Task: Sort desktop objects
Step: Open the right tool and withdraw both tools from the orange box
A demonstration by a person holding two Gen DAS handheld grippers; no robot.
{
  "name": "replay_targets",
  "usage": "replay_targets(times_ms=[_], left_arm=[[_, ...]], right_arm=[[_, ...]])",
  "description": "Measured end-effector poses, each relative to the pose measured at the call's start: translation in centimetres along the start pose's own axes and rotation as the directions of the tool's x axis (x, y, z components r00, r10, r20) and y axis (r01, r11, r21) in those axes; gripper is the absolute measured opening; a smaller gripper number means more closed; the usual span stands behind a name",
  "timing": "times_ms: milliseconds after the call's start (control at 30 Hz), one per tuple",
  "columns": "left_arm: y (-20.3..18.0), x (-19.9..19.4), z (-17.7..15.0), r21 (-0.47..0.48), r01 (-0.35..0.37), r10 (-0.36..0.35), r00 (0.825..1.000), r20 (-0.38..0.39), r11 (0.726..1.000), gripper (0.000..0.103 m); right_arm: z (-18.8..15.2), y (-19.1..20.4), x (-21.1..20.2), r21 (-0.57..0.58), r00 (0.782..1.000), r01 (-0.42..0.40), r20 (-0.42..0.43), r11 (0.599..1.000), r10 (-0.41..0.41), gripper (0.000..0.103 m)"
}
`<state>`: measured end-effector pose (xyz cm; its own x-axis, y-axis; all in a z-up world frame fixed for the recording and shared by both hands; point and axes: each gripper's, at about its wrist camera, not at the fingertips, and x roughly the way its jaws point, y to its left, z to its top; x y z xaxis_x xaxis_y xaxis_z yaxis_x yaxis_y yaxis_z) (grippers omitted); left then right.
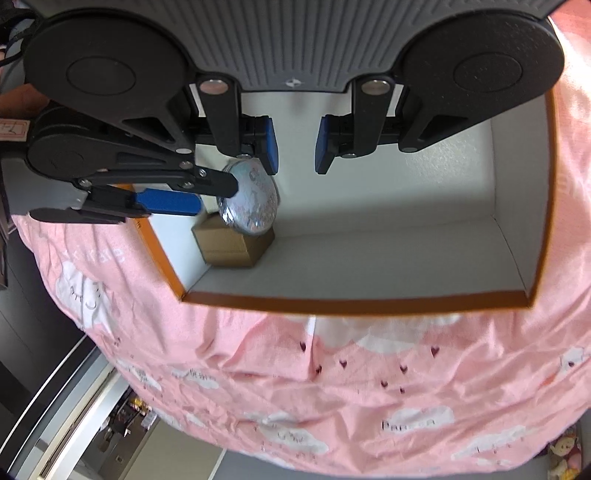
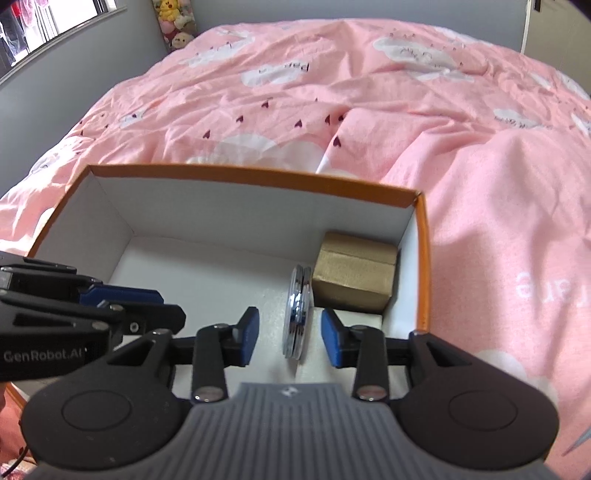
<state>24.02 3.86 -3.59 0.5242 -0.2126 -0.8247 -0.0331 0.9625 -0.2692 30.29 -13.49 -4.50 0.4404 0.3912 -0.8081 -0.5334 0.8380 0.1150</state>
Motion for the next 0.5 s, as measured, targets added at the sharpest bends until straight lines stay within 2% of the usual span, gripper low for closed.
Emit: replay_targets(times_ms=[167, 233, 400, 500], left_arm=[[-0.9, -2.3, -0.3, 0.039, -0.045, 0.04, 0.993, 0.114, 0.998, 0.024], [-1.3, -3.5, -0.4, 0.062, -0.041, 0.031, 0.988, 0.154, 0.997, 0.024], [-2.3, -6.6, -1.1, 0.117, -0.005, -0.018, 0.981, 0.191, 0.993, 0.024], [-2.4, -8.2, -2.0, 0.145, 0.033, -0.06, 0.981, 0.182, 0.989, 0.024]], right_arm=[[-0.6, -0.1, -3.1, 0.017, 0.995, -0.009, 0.098, 1.0, 0.007, 0.044], [-1.0, -0.4, -4.6, 0.041, 0.988, -0.011, 0.153, 0.999, 0.004, 0.044], [-2.7, -0.7, -8.3, 0.05, 0.964, -0.014, 0.267, 0.999, 0.0, 0.044], [-4.2, -1.1, -10.2, 0.032, 0.951, -0.074, 0.305, 0.997, 0.06, 0.059]])
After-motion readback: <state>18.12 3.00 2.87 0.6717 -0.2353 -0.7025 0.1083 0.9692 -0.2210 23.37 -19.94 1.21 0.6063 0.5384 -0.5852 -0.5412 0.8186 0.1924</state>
